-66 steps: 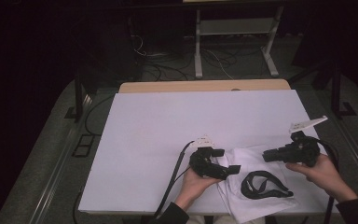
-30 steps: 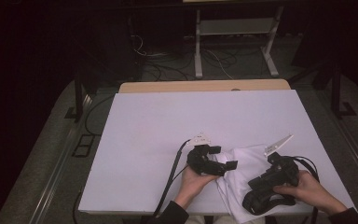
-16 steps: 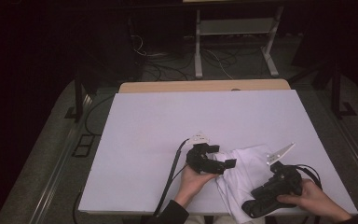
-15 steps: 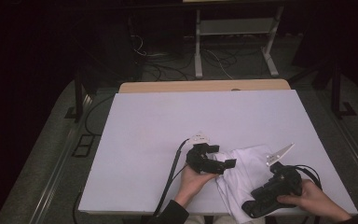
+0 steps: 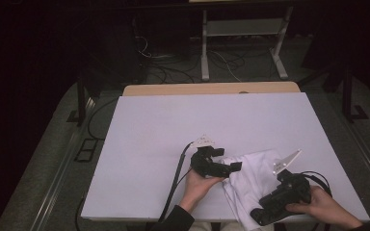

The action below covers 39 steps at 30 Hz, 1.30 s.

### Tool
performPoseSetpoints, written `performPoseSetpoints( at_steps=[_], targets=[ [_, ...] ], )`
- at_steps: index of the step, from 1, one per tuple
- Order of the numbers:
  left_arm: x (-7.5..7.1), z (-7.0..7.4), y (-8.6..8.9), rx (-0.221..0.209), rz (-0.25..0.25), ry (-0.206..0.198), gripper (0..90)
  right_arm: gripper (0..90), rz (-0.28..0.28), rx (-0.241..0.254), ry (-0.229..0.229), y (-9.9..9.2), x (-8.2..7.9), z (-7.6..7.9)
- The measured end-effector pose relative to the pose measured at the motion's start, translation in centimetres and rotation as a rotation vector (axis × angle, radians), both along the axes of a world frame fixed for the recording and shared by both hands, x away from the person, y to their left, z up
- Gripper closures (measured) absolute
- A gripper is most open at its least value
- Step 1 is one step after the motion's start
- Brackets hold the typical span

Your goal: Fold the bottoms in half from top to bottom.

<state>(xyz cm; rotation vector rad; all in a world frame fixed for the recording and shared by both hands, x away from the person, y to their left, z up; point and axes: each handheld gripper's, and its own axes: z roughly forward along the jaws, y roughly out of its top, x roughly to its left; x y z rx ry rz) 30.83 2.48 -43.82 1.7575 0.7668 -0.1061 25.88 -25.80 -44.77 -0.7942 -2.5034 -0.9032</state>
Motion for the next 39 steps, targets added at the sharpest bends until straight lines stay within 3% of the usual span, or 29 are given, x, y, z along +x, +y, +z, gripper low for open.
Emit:
performPoseSetpoints(
  at_steps=[6,13,20,29,39],
  targets=[
    [0.1,0.0,0.1,0.0,0.003,0.001,6.7,63.3,-0.059,0.075,-0.073,-1.0,0.6,1.3],
    [0.2,0.1,0.1,0.006,0.0,0.007,6.7,46.4,-0.11,0.087,-0.139,-1.7,1.4,2.6],
    [0.4,0.3,0.3,0.013,-0.003,0.011,6.1,35.5,-0.131,0.097,-0.165,-2.0,2.3,3.5],
    [0.7,0.2,0.5,0.021,0.0,0.024,5.6,14.5,-0.181,0.086,-0.195,-2.7,3.6,4.4],
    [1.2,-0.2,0.5,0.048,0.006,0.059,5.7,7.9,-0.241,0.083,-0.224,-3.9,5.7,4.3]
  ],
)
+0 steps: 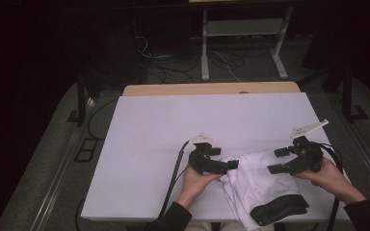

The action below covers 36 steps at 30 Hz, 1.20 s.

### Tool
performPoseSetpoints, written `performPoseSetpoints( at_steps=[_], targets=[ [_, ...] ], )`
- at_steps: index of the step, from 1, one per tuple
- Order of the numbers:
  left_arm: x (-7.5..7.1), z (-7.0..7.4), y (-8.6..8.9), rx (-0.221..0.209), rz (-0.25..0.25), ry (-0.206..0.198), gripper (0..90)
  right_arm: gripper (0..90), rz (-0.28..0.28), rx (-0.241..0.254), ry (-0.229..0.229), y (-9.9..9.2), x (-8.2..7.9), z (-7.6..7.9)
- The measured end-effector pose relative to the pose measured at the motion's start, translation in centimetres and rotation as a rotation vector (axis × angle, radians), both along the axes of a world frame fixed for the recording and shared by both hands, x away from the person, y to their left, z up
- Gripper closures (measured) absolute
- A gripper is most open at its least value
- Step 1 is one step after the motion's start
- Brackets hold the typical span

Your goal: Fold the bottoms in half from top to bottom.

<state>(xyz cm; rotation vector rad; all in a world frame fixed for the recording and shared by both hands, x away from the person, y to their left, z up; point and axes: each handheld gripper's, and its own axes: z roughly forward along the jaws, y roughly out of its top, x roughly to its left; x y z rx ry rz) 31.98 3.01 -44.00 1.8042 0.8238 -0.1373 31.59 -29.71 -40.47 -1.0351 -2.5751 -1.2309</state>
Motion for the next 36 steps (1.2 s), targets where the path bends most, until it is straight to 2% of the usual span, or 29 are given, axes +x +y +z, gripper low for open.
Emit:
performPoseSetpoints(
  at_steps=[9,13,20,25,31,36],
  targets=[
    [0.4,-0.5,0.1,0.048,0.009,0.025,5.7,8.6,-0.05,-0.009,-0.003,-0.7,1.9,-0.9],
    [0.4,-0.7,0.1,0.083,0.011,0.025,5.7,9.2,-0.077,-0.035,-0.001,-1.0,2.4,-1.2],
    [0.8,-1.0,0.4,0.091,0.029,0.056,7.5,11.8,-0.128,-0.035,-0.01,-2.1,3.5,-1.6],
    [1.5,-1.4,0.8,0.074,0.067,0.083,11.0,13.5,-0.155,-0.03,-0.004,-2.5,4.0,-1.9],
    [1.7,-1.7,0.7,0.096,0.09,0.094,14.1,14.2,-0.184,-0.03,0.01,-3.1,4.6,-2.2],
    [1.9,-2.0,0.6,0.108,0.104,0.109,21.5,16.4,-0.217,-0.024,0.026,-3.8,5.3,-2.7]
  ],
)
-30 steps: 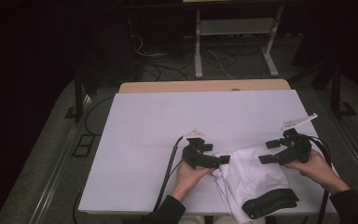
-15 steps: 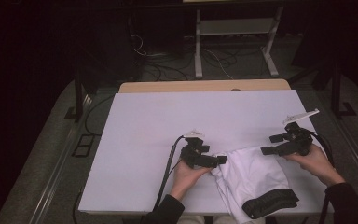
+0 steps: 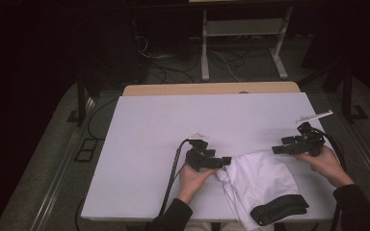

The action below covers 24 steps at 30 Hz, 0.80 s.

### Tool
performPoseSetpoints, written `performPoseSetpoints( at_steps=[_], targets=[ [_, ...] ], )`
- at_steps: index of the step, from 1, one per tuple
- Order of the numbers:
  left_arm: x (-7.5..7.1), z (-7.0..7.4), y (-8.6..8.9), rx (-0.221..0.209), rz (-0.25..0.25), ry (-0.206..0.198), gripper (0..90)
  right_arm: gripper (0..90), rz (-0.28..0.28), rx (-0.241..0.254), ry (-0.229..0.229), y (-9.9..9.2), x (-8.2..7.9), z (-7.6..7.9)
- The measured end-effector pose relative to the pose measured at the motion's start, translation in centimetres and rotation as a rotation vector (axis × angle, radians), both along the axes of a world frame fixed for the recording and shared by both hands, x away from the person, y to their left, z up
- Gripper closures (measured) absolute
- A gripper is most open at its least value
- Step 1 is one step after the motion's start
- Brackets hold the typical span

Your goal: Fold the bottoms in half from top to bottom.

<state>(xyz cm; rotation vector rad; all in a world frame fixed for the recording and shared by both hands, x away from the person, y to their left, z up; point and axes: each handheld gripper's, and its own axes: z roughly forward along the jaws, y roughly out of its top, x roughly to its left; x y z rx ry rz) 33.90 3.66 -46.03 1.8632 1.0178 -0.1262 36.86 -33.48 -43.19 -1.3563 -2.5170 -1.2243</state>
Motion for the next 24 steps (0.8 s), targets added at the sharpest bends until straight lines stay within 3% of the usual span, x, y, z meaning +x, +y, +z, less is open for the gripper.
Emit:
performPoseSetpoints(
  at_steps=[3,8,16,22,24],
  targets=[
    [0.1,-0.2,0.0,0.017,0.003,0.005,26.3,19.8,-0.011,0.001,0.014,-0.3,0.3,-0.4],
    [0.1,-0.4,-0.1,0.054,0.001,0.014,42.1,29.0,-0.013,-0.018,0.018,-0.1,0.7,-1.0],
    [0.0,-0.6,-0.3,0.044,-0.035,0.037,65.7,44.1,0.016,-0.048,0.022,0.7,1.1,-1.7],
    [-0.1,-0.6,-0.4,0.029,-0.06,0.04,78.7,60.4,0.046,-0.082,-0.005,1.4,1.0,-1.9],
    [-0.1,-0.6,-0.4,0.026,-0.067,0.043,81.2,66.3,0.048,-0.115,-0.027,1.7,0.8,-1.9]
  ],
)
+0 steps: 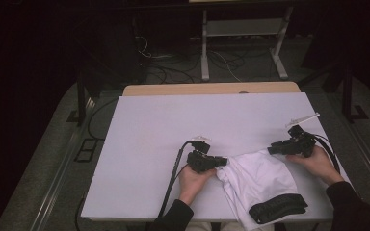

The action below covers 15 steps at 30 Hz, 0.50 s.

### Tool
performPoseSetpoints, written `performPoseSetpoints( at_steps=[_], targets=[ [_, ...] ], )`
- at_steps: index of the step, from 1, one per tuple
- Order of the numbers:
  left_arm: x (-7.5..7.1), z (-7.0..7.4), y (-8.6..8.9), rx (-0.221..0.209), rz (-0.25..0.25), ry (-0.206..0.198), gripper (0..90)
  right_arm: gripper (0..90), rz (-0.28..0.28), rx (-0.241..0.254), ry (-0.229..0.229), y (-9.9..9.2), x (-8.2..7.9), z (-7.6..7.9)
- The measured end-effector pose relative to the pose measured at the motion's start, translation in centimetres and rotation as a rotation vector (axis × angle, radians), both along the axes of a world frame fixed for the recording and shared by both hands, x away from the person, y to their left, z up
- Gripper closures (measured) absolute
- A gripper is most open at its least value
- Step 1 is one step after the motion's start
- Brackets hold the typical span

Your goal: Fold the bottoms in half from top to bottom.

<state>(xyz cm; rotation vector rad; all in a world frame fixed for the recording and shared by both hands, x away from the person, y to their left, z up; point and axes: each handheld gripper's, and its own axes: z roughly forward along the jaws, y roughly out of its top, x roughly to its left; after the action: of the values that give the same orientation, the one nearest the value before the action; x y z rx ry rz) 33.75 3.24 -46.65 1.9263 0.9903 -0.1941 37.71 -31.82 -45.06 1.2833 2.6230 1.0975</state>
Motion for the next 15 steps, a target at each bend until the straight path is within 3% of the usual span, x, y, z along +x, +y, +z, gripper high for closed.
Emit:
performPoseSetpoints(
  at_steps=[5,10,15],
  targets=[
    [-0.1,0.0,0.0,-0.006,-0.016,-0.011,84.3,82.1,0.035,-0.013,-0.011,0.6,-0.1,0.0],
    [-0.5,0.6,0.0,0.013,-0.015,-0.068,84.9,84.3,-0.007,0.005,-0.01,0.5,0.0,0.1],
    [-0.9,1.4,0.5,-0.001,-0.011,-0.116,85.2,84.8,-0.044,0.014,-0.029,0.5,0.1,0.1]
  ],
)
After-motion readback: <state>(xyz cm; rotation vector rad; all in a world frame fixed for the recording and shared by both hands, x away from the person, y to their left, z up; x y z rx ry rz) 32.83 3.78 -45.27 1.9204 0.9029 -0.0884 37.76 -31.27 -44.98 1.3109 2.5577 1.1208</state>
